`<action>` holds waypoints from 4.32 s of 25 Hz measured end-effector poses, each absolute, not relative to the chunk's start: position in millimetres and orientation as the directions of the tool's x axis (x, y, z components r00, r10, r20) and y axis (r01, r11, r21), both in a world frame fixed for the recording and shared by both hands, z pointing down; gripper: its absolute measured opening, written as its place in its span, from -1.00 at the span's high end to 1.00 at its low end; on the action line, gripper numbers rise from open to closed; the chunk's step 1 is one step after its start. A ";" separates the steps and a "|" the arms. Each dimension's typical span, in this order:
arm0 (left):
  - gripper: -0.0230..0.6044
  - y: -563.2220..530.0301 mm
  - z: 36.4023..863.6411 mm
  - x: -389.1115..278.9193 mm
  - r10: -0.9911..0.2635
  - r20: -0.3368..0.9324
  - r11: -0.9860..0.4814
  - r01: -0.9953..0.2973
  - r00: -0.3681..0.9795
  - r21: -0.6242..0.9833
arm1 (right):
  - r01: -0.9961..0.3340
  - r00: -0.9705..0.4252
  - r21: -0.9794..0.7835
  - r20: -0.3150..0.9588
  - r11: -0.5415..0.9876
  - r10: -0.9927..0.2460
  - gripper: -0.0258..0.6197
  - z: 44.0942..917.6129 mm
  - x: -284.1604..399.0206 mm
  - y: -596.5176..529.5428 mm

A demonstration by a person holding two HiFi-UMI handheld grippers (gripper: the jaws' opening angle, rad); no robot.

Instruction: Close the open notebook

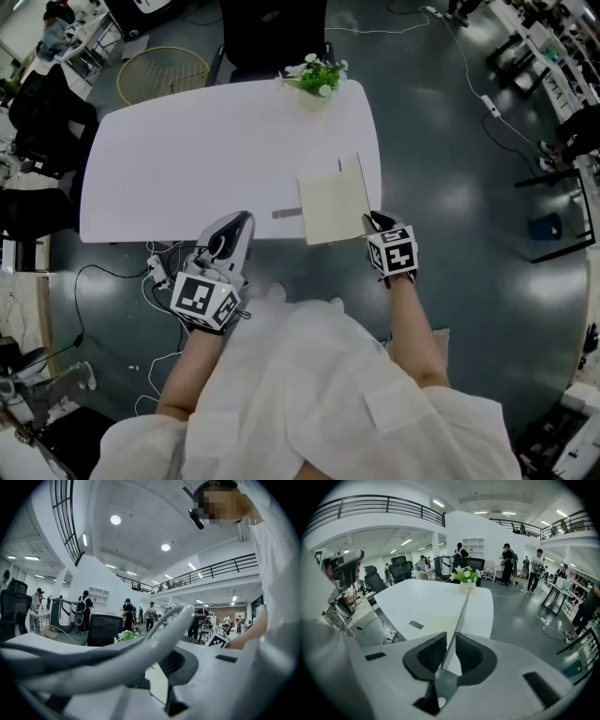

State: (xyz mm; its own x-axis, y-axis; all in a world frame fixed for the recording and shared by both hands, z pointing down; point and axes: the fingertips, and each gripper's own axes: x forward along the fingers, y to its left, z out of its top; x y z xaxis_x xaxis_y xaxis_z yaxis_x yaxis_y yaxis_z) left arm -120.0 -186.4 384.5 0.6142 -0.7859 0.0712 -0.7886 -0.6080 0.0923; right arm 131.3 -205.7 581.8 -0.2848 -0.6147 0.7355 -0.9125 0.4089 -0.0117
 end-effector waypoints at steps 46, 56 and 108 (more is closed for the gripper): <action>0.88 -218.0 389.6 -192.3 -0.758 0.088 -0.642 -0.763 0.646 0.072 | -0.854 -0.263 0.043 0.824 0.518 -0.501 0.55 635.0 3.8 -202.8; 0.88 -211.5 390.7 -223.1 -0.788 0.086 -0.607 -0.793 0.609 0.055 | -0.834 -0.236 0.053 0.865 0.549 -0.443 0.51 666.8 -16.3 -198.8; 0.88 -214.0 353.7 -228.5 -0.823 -0.006 -0.569 -0.823 0.569 0.007 | -0.922 -0.386 -0.043 0.046 0.384 -0.922 0.90 387.5 44.7 -204.1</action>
